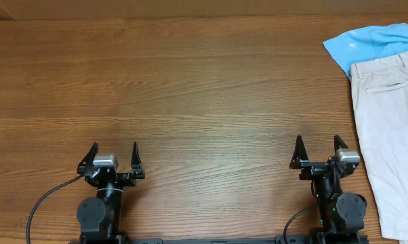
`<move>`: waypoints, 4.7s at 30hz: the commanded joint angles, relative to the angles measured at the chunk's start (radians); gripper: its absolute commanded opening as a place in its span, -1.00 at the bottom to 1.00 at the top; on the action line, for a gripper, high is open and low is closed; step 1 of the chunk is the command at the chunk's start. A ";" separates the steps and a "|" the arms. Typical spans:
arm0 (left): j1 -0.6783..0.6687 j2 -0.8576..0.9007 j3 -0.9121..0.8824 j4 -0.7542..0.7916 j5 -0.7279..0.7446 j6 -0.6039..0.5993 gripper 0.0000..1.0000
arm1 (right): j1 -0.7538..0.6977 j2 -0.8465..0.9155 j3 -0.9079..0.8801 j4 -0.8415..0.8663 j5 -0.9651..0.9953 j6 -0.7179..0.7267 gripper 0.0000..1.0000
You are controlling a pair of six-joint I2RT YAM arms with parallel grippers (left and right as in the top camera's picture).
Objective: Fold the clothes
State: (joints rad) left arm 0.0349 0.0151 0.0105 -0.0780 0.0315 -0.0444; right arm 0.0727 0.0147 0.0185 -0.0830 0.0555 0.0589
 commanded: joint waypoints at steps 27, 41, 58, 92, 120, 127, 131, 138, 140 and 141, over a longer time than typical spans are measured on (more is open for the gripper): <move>0.006 -0.011 -0.005 0.001 -0.010 0.023 1.00 | -0.001 -0.012 -0.011 0.230 -0.778 0.171 1.00; 0.006 -0.011 -0.005 0.001 -0.010 0.023 1.00 | -0.001 -0.012 -0.002 0.685 -0.910 0.568 1.00; 0.006 -0.011 -0.005 0.001 -0.010 0.023 1.00 | -0.002 0.362 0.656 0.078 -0.611 0.174 1.00; 0.006 -0.011 -0.005 0.001 -0.010 0.023 1.00 | -0.176 1.970 1.510 -0.512 0.464 -0.233 1.00; 0.006 -0.011 -0.005 0.001 -0.010 0.023 0.99 | -0.267 2.174 1.508 -0.396 0.695 -0.351 0.80; 0.006 -0.011 -0.005 0.001 -0.010 0.023 1.00 | -0.287 2.188 1.508 -0.388 0.657 -0.347 0.68; 0.006 -0.011 -0.005 0.001 -0.010 0.023 1.00 | -0.287 2.221 1.508 -0.377 0.657 -0.347 0.68; 0.006 -0.011 -0.005 0.001 -0.010 0.023 0.99 | -0.269 2.237 1.508 -0.337 0.661 -0.316 0.65; 0.006 -0.011 -0.005 0.001 -0.010 0.023 0.99 | -0.258 2.237 1.508 -0.324 0.677 -0.315 0.64; 0.006 -0.011 -0.005 0.001 -0.010 0.023 1.00 | -0.253 2.237 1.508 -0.320 0.677 -0.312 0.64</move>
State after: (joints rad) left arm 0.0349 0.0151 0.0105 -0.0784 0.0284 -0.0444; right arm -0.2024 2.2250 1.5074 -0.4160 0.7303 -0.2745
